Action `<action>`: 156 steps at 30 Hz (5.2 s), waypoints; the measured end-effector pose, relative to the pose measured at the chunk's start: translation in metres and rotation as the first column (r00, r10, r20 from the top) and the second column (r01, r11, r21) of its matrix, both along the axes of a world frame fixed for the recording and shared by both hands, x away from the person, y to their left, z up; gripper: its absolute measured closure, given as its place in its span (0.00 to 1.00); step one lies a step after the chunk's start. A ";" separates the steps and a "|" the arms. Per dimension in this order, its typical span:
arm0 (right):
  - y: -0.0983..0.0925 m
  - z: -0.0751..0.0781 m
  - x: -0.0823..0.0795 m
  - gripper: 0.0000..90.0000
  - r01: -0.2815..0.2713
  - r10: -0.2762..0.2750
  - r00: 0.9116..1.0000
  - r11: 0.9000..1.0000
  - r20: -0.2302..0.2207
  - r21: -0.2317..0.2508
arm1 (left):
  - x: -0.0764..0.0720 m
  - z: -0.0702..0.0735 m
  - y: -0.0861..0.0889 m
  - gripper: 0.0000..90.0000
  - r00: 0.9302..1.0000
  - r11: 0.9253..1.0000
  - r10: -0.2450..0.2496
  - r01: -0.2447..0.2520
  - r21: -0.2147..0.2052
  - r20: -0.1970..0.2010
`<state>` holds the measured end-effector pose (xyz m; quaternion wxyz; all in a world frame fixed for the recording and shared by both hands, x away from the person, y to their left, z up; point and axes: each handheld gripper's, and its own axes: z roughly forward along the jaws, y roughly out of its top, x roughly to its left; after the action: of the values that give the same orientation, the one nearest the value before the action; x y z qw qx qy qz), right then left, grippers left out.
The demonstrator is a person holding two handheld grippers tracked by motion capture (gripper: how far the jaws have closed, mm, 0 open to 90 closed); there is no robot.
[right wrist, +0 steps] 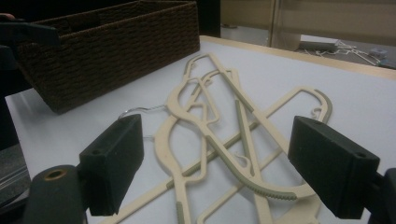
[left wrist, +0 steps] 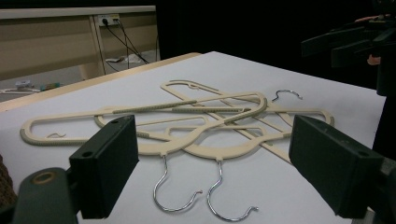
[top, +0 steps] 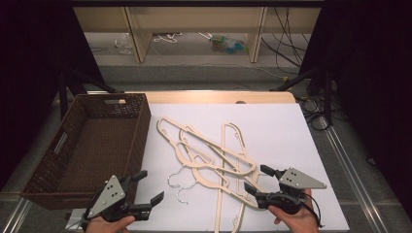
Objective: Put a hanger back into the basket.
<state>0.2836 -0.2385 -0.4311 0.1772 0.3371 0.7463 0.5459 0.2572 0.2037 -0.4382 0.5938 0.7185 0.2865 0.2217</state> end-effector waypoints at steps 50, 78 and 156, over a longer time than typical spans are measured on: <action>0.060 0.002 0.099 0.38 -0.092 0.064 0.990 0.970 -0.129 -0.226 | 0.001 0.000 0.001 0.18 1.000 1.000 0.007 -0.008 -0.013 -0.009; 0.121 -0.023 0.155 0.64 -0.212 0.120 0.950 0.925 -0.287 -0.315 | 0.000 0.000 0.000 0.18 1.000 1.000 -0.010 0.010 -0.008 0.004; 0.096 0.002 0.135 0.95 -0.425 0.255 0.862 0.836 -0.439 -0.347 | 0.037 -0.024 -0.047 0.28 0.999 0.978 -0.012 0.022 0.208 -0.047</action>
<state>0.4181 -0.1430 -0.4287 -0.0002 0.2464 0.9166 0.3149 0.2940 0.1570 -0.4626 0.5103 0.7842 0.2688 0.2290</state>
